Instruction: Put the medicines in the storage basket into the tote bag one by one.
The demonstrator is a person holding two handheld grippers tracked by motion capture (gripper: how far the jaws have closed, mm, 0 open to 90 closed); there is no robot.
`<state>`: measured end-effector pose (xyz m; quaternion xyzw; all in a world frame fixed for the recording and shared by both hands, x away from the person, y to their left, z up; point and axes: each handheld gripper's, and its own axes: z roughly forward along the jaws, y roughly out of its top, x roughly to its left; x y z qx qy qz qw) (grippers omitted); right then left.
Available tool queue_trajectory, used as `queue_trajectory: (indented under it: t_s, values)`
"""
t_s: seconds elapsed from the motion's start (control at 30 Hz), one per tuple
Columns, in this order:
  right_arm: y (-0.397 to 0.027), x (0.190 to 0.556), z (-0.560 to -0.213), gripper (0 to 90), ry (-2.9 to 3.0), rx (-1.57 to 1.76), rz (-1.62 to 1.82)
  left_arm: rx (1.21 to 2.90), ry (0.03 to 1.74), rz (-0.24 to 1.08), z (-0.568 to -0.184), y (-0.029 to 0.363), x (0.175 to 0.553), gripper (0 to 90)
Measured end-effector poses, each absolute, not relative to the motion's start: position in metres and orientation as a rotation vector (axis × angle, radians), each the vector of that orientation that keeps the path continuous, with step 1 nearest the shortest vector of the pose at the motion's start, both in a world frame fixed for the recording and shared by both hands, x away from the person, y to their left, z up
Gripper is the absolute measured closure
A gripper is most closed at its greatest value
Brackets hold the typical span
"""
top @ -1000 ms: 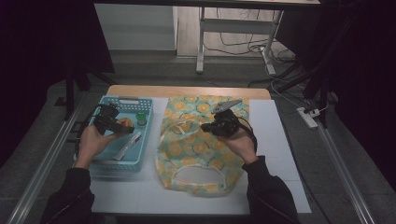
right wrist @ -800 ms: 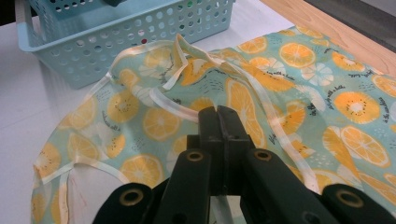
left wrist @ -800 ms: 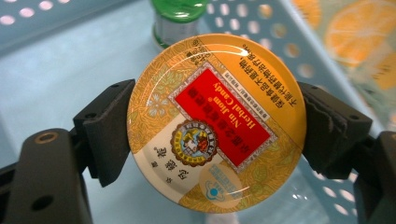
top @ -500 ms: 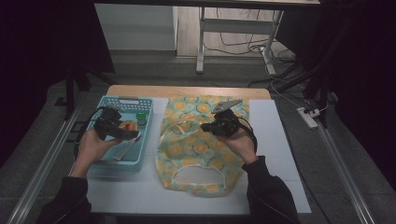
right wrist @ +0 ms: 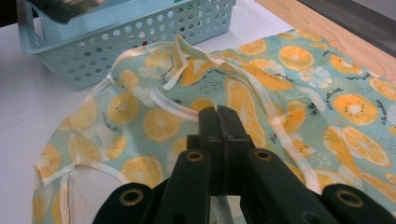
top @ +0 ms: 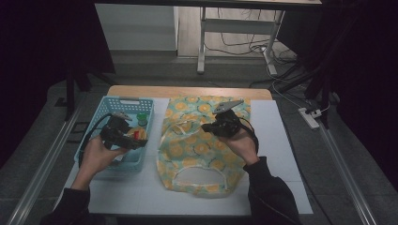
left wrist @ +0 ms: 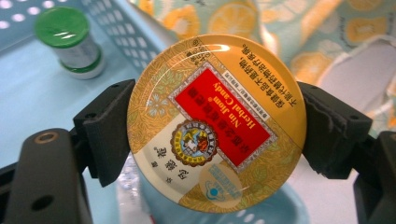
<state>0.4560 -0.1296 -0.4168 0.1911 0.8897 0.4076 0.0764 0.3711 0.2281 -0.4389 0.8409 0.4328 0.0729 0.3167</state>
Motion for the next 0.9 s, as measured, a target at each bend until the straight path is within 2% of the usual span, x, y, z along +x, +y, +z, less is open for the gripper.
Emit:
queue_trajectory:
  t_s: [0.4, 0.9]
  values:
    - [-0.129, 0.456, -0.417, 90.0, 2.667, 0.569, 1.218, 2.247, 1.021, 0.142, -0.438, 0.193, 0.360, 19.9]
    - [-0.130, 0.458, -0.419, 90.0, 2.662, 0.579, 1.219, 2.288, 0.923, 0.089, -0.456, 0.149, 0.359, 19.9]
